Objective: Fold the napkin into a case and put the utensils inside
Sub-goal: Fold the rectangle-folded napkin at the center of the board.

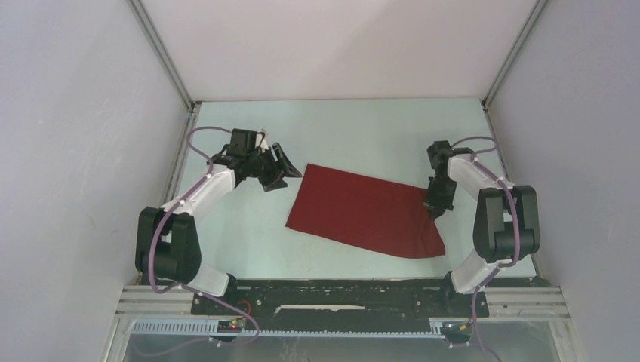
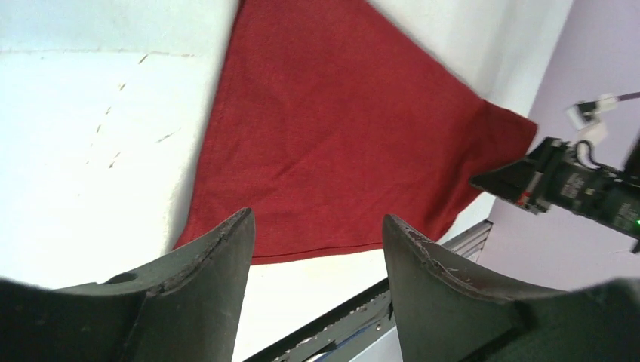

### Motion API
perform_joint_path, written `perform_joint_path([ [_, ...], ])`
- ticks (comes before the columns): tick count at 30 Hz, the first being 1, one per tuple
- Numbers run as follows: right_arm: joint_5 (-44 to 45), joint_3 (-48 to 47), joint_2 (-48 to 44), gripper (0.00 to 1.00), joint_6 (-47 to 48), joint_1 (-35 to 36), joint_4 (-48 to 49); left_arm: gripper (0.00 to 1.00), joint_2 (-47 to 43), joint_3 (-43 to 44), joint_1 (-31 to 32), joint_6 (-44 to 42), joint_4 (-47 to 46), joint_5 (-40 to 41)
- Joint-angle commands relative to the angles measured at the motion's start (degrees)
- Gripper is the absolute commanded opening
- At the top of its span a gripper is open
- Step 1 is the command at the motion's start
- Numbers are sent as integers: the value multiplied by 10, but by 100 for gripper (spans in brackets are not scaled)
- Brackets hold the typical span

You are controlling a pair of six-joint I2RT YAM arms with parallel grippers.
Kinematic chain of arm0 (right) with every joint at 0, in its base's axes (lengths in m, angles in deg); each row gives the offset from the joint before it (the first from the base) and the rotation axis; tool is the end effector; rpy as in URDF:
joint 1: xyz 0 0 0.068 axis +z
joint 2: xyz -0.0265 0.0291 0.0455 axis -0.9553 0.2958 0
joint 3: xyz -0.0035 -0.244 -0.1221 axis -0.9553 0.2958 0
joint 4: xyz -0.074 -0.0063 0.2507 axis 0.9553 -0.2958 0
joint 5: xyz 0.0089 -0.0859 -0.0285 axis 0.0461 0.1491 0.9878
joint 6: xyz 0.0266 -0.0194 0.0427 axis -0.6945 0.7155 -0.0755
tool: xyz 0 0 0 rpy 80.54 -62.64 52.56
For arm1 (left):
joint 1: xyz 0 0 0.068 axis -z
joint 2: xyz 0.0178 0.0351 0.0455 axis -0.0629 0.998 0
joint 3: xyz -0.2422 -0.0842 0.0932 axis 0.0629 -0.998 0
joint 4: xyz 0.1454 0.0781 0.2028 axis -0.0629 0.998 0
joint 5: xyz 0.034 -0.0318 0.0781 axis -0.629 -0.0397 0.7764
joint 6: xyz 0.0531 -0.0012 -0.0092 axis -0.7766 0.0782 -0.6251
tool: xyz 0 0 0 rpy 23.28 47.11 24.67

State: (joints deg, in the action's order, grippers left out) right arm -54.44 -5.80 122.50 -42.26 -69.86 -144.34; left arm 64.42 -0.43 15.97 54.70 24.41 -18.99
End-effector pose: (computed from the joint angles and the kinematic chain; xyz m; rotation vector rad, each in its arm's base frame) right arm 0.2791 0.0102 0.1795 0.5444 3.0629 -0.1751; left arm 0.3019 -0.0823 0.2456 -0.4102 2.5330 -0.9461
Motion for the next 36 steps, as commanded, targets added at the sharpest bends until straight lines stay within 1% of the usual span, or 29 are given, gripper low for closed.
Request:
perform_joint_path([
  [1,-3,-53,-15,0,-16,70,-38,67,-27,-17,-3,-30,17,20],
  [3,-15,-74,-2,0,-26,104,-47,67,-38,-20,-3,-31,17,23],
  [8,-41,-160,69,0,-45,193,-59,68,-59,-19,-4,-34,23,23],
  [14,-90,-312,185,0,-55,280,-75,67,-80,-26,-11,-43,33,22],
  [19,-137,-439,282,0,-51,329,-83,67,-103,-45,-28,-46,34,22],
  [22,-166,-513,332,0,-51,347,-92,67,-111,-55,-38,-48,33,19],
  [24,-185,-545,356,0,-53,353,-91,67,-116,-61,-43,-49,33,17],
  [26,-205,-560,372,0,-58,356,-81,67,-122,-64,-47,-52,34,14],
  [36,-288,-573,401,0,-70,362,-20,67,-128,-77,-60,-54,30,8],
])
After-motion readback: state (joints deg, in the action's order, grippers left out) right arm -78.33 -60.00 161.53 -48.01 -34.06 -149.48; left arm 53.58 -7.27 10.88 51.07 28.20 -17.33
